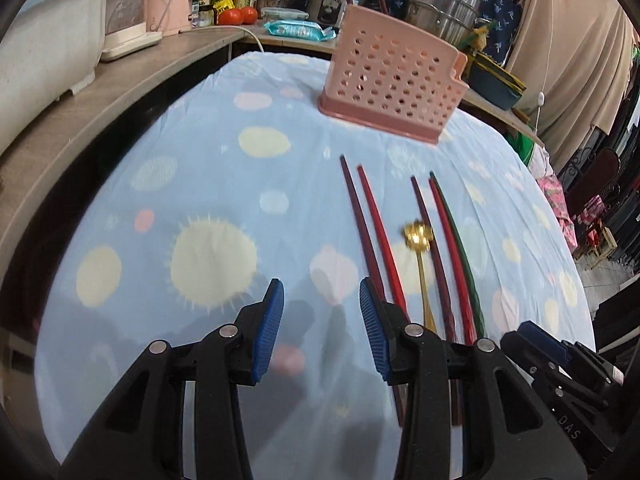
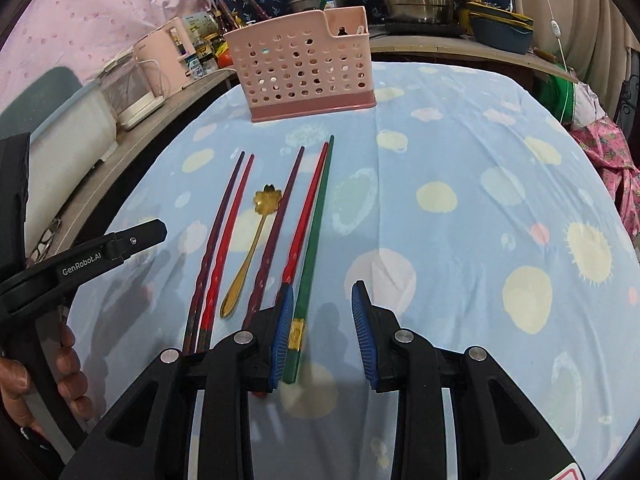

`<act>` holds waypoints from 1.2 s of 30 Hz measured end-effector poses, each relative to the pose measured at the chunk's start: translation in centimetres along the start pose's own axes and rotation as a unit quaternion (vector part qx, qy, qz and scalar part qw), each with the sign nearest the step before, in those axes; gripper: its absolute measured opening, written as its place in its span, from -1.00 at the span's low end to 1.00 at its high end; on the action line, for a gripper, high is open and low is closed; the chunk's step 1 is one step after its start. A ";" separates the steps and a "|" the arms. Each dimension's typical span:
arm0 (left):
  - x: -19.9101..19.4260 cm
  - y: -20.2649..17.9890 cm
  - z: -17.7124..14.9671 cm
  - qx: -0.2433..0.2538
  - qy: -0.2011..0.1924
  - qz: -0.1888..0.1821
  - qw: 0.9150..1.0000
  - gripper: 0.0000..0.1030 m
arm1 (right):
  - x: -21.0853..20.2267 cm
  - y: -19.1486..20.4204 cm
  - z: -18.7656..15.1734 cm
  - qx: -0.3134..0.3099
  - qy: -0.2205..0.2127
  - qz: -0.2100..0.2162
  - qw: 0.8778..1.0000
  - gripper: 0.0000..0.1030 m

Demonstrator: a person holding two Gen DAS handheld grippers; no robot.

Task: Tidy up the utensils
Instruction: 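Move both tools back down to the remaining utensils on the table, then grasp the green chopstick with the right tool while the left tool grasps a dark red chopstick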

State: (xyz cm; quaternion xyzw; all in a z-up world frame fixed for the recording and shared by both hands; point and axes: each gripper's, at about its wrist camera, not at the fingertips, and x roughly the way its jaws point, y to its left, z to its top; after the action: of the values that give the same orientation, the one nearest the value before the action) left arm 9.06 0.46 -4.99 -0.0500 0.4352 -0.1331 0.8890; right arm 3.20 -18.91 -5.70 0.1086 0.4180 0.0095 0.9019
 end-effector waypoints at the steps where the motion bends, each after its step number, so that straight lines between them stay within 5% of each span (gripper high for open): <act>1: 0.0 -0.2 -0.5 0.002 0.004 -0.001 1.000 -0.27 | 0.1 0.1 -0.4 -0.002 0.004 0.001 1.000 -0.41; 18: -0.6 -2.6 -3.0 0.027 0.014 -0.022 0.999 -0.20 | 0.7 1.1 -1.8 -0.017 0.021 0.004 1.000 -0.48; 26: -0.8 -3.3 -3.6 0.038 0.015 -0.020 0.999 0.01 | 1.1 0.3 -2.0 -0.010 0.025 -0.010 1.000 -0.84; 36: -0.1 -3.4 -4.2 0.047 0.025 -0.007 0.999 0.01 | 1.1 -0.1 -2.1 -0.005 0.024 -0.010 1.000 -0.86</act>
State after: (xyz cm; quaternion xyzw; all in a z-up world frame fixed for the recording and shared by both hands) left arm 5.03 -2.62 -6.76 -0.0075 0.4504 -0.1614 0.8781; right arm 2.31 -18.47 -7.82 0.0997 0.4405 0.0053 0.8922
